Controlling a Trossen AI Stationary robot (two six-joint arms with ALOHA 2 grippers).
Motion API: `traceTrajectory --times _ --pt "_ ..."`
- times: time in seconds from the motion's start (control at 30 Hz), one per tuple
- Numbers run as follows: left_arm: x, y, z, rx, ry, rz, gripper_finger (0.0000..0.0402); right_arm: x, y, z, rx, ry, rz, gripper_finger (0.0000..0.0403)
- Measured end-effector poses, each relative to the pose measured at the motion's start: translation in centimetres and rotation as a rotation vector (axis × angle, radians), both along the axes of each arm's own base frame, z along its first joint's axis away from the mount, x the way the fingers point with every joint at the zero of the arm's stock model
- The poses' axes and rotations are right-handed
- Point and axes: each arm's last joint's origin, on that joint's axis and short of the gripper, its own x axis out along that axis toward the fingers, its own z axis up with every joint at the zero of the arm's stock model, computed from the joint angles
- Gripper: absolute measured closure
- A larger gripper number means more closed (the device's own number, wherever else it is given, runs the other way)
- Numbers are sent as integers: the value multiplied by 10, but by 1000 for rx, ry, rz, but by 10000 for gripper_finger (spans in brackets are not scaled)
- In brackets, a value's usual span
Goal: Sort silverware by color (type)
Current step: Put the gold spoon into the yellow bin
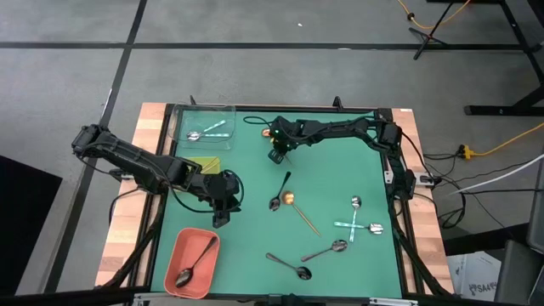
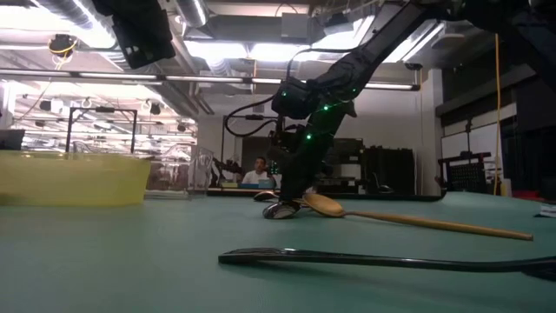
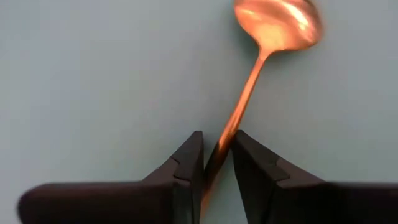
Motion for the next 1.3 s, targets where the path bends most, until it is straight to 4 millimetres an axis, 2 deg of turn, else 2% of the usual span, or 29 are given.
traceTrajectory --times 0.23,0.33,0.7,1.0,1.13,1.3 --pt "0 0 0 1 0 1 318 0 0 0 2 2 0 385" --pt "0 0 0 1 0 1 318 0 0 -1 1 4 -1 397" --pt "0 0 0 4 -1 3 318 -1 0 -1 -26 19 53 399" --pt "0 2 0 38 -11 37 318 -9 4 10 -38 76 143 401" --pt "0 2 -1 40 -3 37 318 -17 10 15 -32 150 192 401" --pt "0 2 -1 41 -4 37 318 -19 25 29 -114 206 251 401"
